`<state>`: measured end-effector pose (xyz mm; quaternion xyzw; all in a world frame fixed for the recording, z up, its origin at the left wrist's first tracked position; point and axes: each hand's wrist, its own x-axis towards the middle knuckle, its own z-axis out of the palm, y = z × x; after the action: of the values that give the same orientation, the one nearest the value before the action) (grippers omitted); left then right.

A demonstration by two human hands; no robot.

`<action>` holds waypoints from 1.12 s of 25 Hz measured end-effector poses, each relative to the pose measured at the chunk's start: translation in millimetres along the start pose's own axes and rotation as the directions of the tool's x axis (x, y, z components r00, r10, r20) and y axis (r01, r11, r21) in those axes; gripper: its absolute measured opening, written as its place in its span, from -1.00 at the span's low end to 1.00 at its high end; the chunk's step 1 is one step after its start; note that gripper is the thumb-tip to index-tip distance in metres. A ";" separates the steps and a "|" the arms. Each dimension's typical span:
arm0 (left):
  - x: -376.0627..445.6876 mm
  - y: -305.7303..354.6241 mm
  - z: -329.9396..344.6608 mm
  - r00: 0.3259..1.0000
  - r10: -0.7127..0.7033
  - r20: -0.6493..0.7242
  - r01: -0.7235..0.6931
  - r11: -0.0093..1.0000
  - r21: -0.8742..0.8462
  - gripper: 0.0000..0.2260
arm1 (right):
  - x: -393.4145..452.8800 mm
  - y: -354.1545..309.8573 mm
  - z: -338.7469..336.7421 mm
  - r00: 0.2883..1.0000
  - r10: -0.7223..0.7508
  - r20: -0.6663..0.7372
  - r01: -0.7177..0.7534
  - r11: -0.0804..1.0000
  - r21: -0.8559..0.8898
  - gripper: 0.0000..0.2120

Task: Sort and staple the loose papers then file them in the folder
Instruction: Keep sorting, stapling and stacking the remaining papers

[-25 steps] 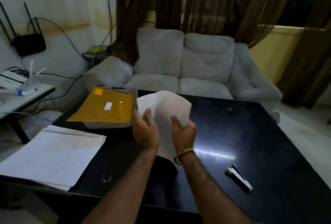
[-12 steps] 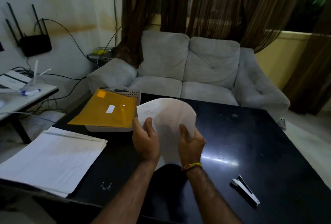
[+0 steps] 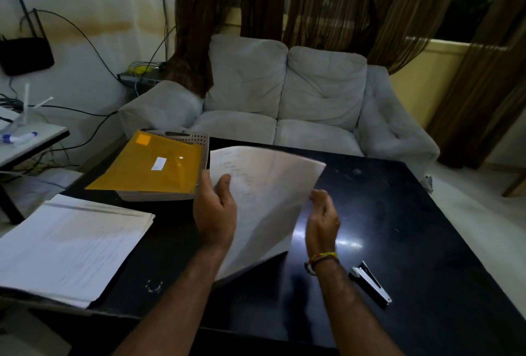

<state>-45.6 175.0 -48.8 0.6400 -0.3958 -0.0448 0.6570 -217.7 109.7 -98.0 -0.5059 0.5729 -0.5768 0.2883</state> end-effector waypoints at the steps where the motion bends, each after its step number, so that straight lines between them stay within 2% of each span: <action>1: 3.1 3.3 -3.9 0.999 0.022 0.034 -0.023 1.000 0.006 -0.82 | 10.7 19.0 -14.7 0.998 0.045 -0.032 -0.052 0.969 -0.243 -0.61; 2: 5.1 6.3 -5.8 0.997 0.033 0.071 -0.034 0.999 0.013 -0.83 | 16.2 35.3 -32.1 0.993 0.118 -0.031 -0.116 0.835 -0.538 -0.59; 3: 7.7 9.7 -7.2 0.994 0.042 0.098 -0.045 0.998 0.037 -0.84 | 17.7 48.8 -47.0 0.976 0.220 -0.006 -0.145 0.623 -0.769 -0.56; 4: 9.7 12.9 -7.5 0.992 0.047 0.119 -0.056 0.996 0.072 -0.84 | 16.3 59.2 -61.0 0.947 0.320 0.014 -0.133 0.431 -0.893 -0.47; 5: 11.3 15.6 -6.4 0.990 0.043 0.134 -0.059 0.991 0.116 -0.84 | 12.8 65.5 -73.5 0.920 0.391 0.014 -0.118 0.313 -0.942 -0.34; 6: 14.9 18.1 -6.3 0.989 0.027 0.148 -0.052 0.985 0.163 -0.83 | 9.4 68.7 -82.7 0.907 0.421 0.008 -0.115 0.266 -0.957 -0.25; 7: 19.3 17.9 -5.2 0.985 -0.004 0.173 -0.032 0.978 0.204 -0.81 | 7.3 72.2 -89.6 0.903 0.430 -0.005 -0.134 0.271 -0.953 -0.25; 9: 28.5 9.0 0.1 0.960 -0.097 0.262 0.025 0.964 0.263 -0.80 | 9.4 79.8 -98.0 0.913 0.407 -0.030 -0.175 0.324 -0.930 -0.47; 11: 31.6 -8.1 7.6 0.898 -0.175 0.404 0.049 0.951 0.304 -0.79 | 15.1 86.8 -96.3 0.935 0.354 -0.006 -0.159 0.405 -0.901 -0.65; 12: 28.0 -19.7 11.2 0.859 -0.207 0.469 0.044 0.941 0.335 -0.78 | 18.6 87.2 -90.6 0.947 0.318 0.033 -0.141 0.510 -0.848 -0.70; 14: 13.1 -43.2 14.6 0.792 -0.288 0.538 0.054 0.911 0.409 -0.71 | 22.3 74.7 -72.2 0.968 0.211 0.134 -0.104 0.829 -0.549 -0.81; 15: 5.0 -55.7 14.6 0.773 -0.330 0.541 0.074 0.895 0.440 -0.66 | 21.6 63.4 -60.9 0.977 0.120 0.178 -0.046 0.928 -0.370 -0.86; 16: -1.8 -66.7 14.2 0.764 -0.356 0.538 0.088 0.884 0.460 -0.64 | 19.8 48.9 -49.5 0.974 0.014 0.226 0.042 0.970 -0.241 -0.89; 18: -13.8 -85.6 12.6 0.747 -0.389 0.539 0.099 0.867 0.489 -0.67 | 13.2 23.9 -24.0 0.923 -0.127 0.364 0.186 0.973 -0.133 -0.89; 19: -19.4 -93.3 11.3 0.742 -0.397 0.540 0.104 0.864 0.493 -0.74 | 10.2 18.0 -10.2 0.878 -0.151 0.454 0.232 0.964 -0.130 -0.86; 22: -40.8 -112.7 7.2 0.728 -0.402 0.556 0.095 0.861 0.499 -0.93 | 5.6 27.0 25.0 0.716 -0.169 0.678 0.431 0.870 -0.238 -0.76; 25: -54.5 -133.2 4.4 0.747 -0.382 0.544 0.082 0.865 0.494 -0.89 | 11.5 42.7 43.6 0.619 -0.162 0.768 0.577 0.758 -0.305 -0.69; 28: -53.6 -143.4 6.7 0.758 -0.341 0.556 0.082 0.895 0.438 -0.86 | 21.6 49.0 55.2 0.526 -0.095 0.845 0.651 0.685 -0.328 -0.63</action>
<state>-21.8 174.5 -200.2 0.7475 -0.5134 -0.2487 0.3403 -186.3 60.9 -148.5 -0.8830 0.4114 -0.1316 0.1836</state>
